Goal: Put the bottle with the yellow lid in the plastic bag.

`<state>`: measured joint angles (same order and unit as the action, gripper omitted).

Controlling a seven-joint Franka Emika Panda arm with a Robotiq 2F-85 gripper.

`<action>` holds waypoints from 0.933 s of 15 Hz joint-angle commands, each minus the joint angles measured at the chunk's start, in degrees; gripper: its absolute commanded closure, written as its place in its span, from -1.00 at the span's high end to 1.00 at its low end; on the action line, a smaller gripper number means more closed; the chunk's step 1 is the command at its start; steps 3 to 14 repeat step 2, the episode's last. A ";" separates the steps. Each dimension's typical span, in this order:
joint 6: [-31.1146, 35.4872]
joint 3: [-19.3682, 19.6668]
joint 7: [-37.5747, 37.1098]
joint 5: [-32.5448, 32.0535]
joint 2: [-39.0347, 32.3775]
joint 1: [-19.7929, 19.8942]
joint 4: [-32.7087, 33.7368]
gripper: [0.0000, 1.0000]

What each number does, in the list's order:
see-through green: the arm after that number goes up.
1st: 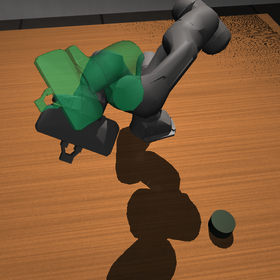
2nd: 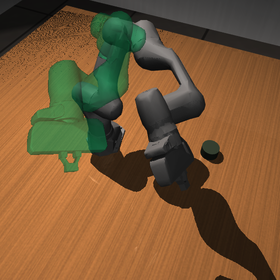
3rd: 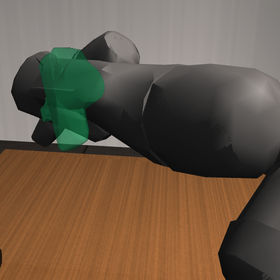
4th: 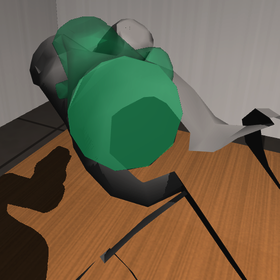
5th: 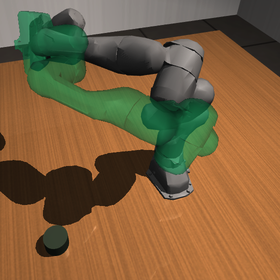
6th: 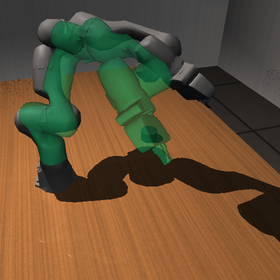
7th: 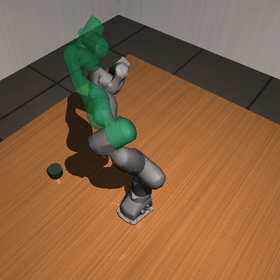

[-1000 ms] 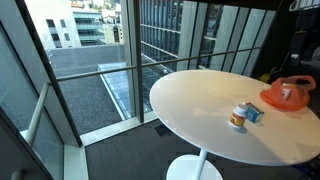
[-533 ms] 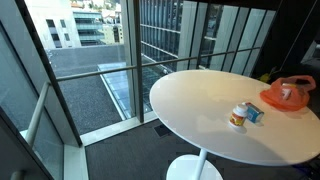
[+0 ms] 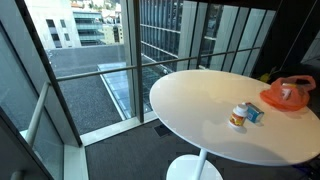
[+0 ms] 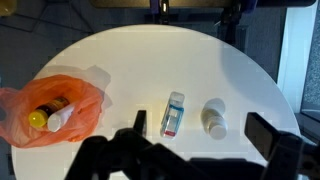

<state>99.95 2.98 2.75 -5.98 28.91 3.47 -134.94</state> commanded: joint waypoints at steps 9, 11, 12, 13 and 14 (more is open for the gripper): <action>-0.13 0.12 -0.06 -0.04 -0.23 -0.16 0.11 1.00; -0.13 0.12 -0.06 -0.04 -0.23 -0.16 0.11 1.00; -0.13 0.12 -0.06 -0.04 -0.23 -0.16 0.11 1.00; -0.13 0.12 -0.06 -0.04 -0.23 -0.16 0.11 1.00; -0.13 0.12 -0.06 -0.04 -0.23 -0.16 0.11 1.00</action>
